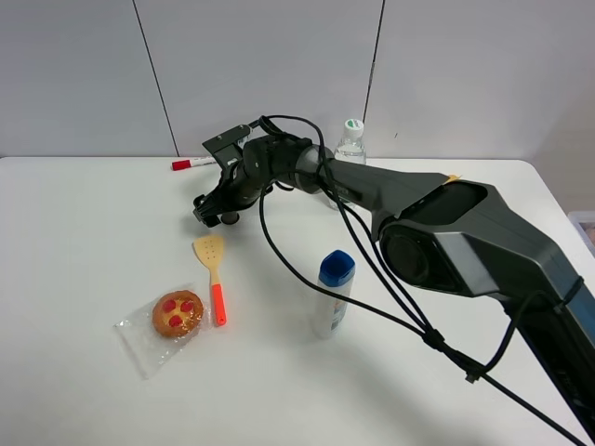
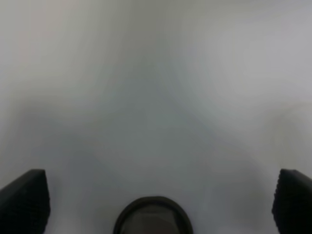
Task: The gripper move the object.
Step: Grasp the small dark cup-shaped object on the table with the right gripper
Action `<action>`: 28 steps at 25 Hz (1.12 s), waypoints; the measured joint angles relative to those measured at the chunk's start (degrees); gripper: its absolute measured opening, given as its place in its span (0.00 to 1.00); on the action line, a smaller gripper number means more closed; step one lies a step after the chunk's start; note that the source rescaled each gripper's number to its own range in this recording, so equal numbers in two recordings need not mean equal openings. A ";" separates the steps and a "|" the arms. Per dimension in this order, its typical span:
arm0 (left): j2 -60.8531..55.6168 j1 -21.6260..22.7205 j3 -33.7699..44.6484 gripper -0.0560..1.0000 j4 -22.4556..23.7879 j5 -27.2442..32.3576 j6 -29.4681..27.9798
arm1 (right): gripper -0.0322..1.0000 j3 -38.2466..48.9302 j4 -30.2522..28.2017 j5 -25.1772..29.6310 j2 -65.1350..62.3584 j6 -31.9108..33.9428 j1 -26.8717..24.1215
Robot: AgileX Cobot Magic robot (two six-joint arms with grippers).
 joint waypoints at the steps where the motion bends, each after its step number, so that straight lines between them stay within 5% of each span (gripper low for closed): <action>1: 0.00 0.00 0.00 1.00 0.00 0.00 0.00 | 0.88 0.00 -0.18 0.00 0.13 -0.22 0.00; 17: 0.00 0.00 0.00 1.00 -0.05 0.00 0.00 | 0.86 0.00 -1.34 -0.36 0.18 -5.95 0.65; 28: 0.00 0.00 0.00 1.00 -0.05 0.00 0.00 | 0.45 0.00 -1.34 0.53 0.18 -5.95 0.65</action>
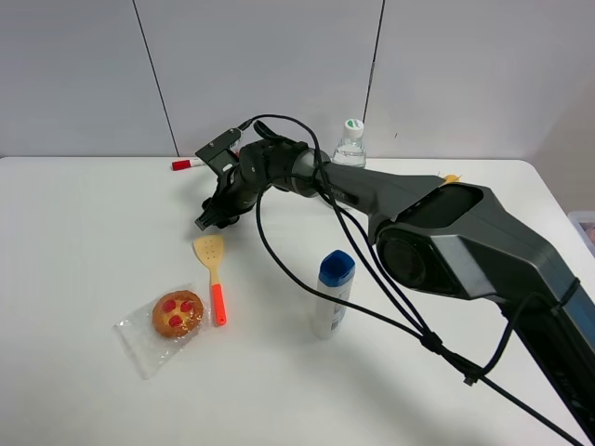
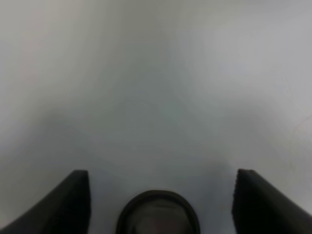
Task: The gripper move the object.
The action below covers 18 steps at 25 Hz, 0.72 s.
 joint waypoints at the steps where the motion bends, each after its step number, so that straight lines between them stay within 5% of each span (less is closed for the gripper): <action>1: 0.00 0.00 0.00 1.00 0.00 0.00 0.00 | 0.44 0.00 0.00 0.00 0.00 0.00 0.00; 7: 0.00 0.00 0.00 1.00 0.00 0.00 0.00 | 0.35 0.00 0.00 0.14 0.00 0.00 0.00; 12: 0.00 0.00 0.00 1.00 0.00 0.00 0.00 | 0.03 -0.20 0.07 2.36 -0.06 0.00 0.00; 18: 0.00 0.00 0.00 1.00 0.00 0.00 0.00 | 0.03 -0.37 0.07 3.52 -0.16 0.00 0.00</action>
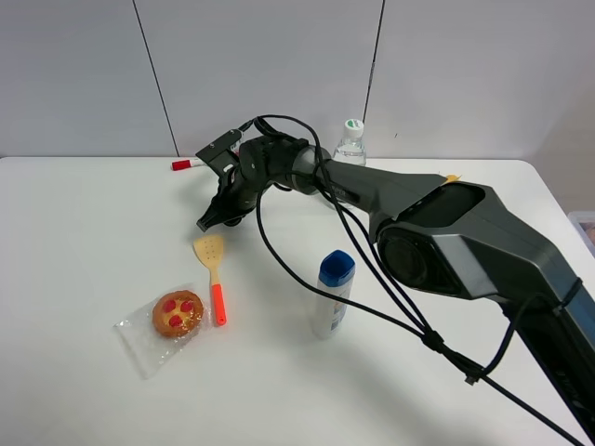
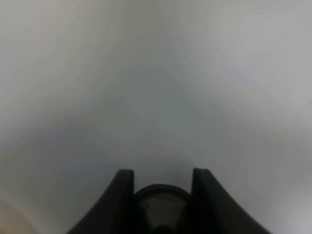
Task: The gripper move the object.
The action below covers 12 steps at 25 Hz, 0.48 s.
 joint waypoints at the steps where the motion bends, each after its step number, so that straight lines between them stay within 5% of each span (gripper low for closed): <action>1: 0.00 0.00 0.00 1.00 0.00 0.00 0.00 | 0.03 0.00 0.00 0.00 -0.02 0.00 0.00; 12: 0.00 0.00 0.00 1.00 0.00 0.00 0.00 | 0.03 0.00 -0.06 2.78 -5.65 0.00 0.00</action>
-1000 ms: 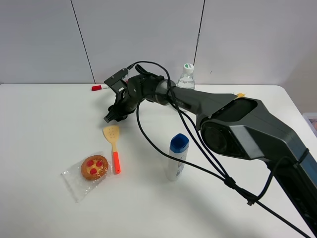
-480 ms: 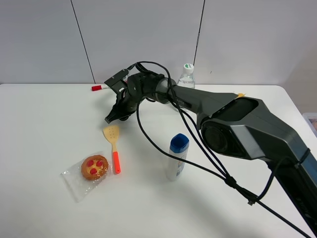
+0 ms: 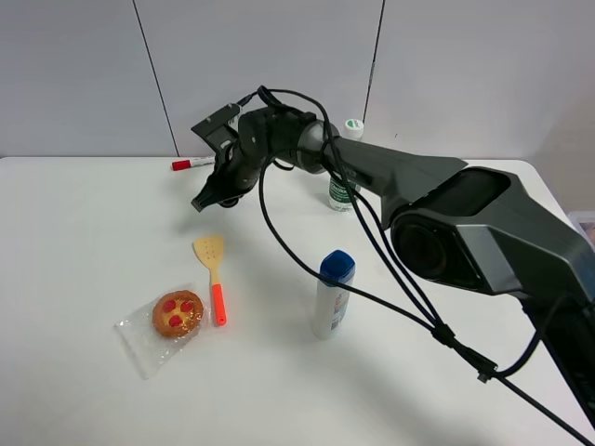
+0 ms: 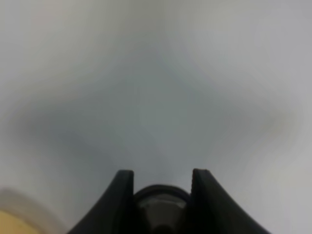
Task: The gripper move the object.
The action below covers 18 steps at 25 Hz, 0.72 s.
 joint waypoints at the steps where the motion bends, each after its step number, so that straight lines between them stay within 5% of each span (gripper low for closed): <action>1: 0.00 0.00 0.00 1.00 0.00 0.00 0.00 | 0.03 0.00 0.00 0.56 -0.77 0.00 0.00; 18: 0.00 0.00 0.00 1.00 0.00 0.00 0.00 | 0.03 0.00 0.06 18.54 -13.86 0.00 0.00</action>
